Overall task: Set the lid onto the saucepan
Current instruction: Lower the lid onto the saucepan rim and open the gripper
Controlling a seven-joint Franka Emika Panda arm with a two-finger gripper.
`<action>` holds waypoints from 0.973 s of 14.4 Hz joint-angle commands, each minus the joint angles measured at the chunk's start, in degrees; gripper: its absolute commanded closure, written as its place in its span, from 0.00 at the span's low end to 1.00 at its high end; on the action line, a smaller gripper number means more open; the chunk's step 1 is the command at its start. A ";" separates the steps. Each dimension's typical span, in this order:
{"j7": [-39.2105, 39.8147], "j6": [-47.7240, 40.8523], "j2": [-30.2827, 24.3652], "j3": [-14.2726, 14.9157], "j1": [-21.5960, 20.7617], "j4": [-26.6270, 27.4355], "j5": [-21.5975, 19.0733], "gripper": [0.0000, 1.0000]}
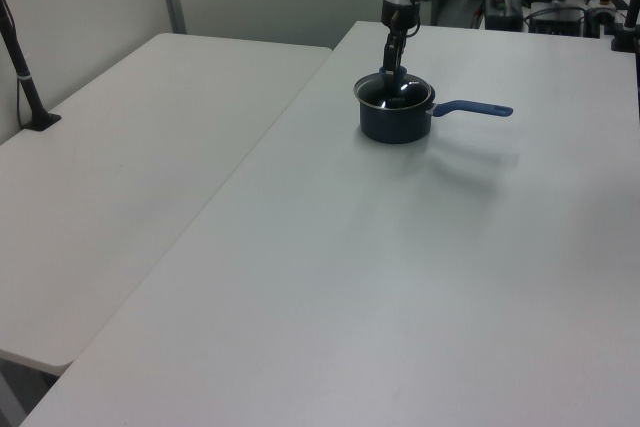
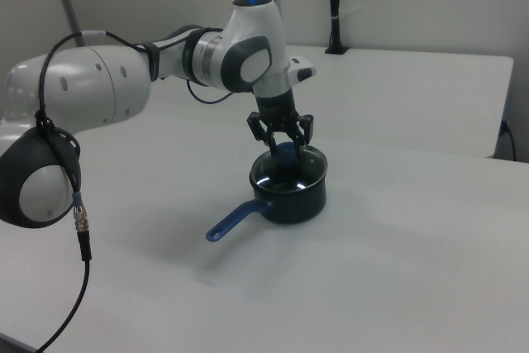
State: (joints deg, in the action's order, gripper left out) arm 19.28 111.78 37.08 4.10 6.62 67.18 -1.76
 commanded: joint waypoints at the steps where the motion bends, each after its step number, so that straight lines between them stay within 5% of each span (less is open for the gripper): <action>1: 1.90 0.45 0.54 1.35 -0.91 1.20 -0.79 0.60; 14: 5.15 0.63 -2.89 1.08 -1.26 7.96 -0.35 0.60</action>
State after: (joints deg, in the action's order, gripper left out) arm 22.20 111.77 36.26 4.19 6.59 68.67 -1.74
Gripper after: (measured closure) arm 0.392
